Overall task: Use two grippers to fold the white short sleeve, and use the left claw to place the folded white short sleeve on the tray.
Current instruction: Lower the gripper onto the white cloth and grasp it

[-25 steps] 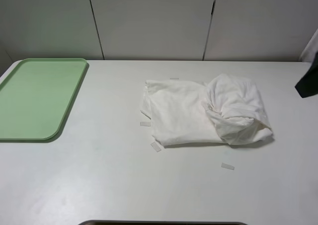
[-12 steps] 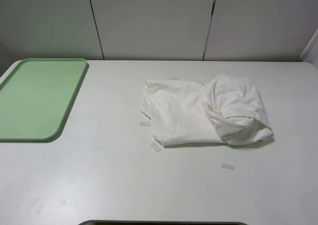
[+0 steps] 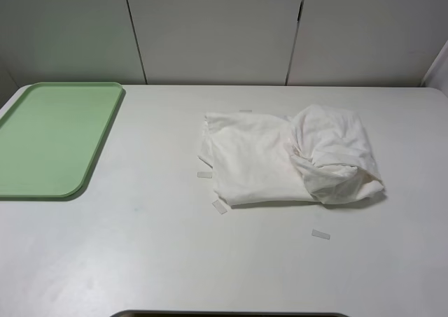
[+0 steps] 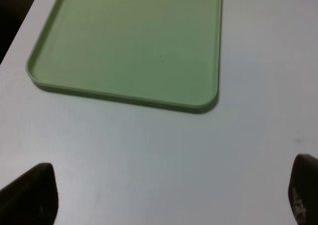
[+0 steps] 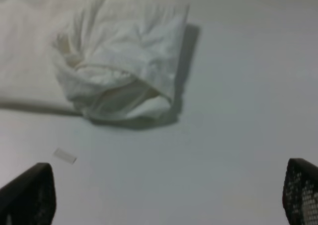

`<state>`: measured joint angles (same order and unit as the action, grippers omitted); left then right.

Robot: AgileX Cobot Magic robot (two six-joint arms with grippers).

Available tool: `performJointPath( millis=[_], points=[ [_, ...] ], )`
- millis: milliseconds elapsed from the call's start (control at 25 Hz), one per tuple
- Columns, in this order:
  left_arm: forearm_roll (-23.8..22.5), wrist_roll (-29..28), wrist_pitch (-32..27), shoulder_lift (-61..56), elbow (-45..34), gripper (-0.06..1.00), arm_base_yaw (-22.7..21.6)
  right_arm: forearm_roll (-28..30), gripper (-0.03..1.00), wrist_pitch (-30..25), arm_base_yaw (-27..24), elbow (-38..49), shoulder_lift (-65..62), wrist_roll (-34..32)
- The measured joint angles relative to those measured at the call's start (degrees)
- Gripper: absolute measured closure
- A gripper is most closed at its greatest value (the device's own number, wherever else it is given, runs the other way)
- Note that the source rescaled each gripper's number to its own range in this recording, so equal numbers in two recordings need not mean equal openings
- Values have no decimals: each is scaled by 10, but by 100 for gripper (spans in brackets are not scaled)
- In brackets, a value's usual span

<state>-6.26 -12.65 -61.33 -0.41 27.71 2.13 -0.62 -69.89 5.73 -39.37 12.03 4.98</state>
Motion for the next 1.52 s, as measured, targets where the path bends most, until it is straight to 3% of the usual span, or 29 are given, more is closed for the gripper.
performJointPath(
  millis=[120,360,840,1080,1520],
  points=[
    [0,0,0,0,0,3,0,-1,-3,24,-32,36,-68,0],
    [0,0,0,0,0,3,0,-1,-3,104,-38,101,-123,0],
    [0,0,0,0,0,3,0,6,-3,108,-38,108,-123,-1],
    [0,0,0,0,0,3,0,6,-3,112,-38,108,-123,-56],
    [0,0,-1,0,0,3,0,10,-3,114,-38,108,-123,-61]
  ],
)
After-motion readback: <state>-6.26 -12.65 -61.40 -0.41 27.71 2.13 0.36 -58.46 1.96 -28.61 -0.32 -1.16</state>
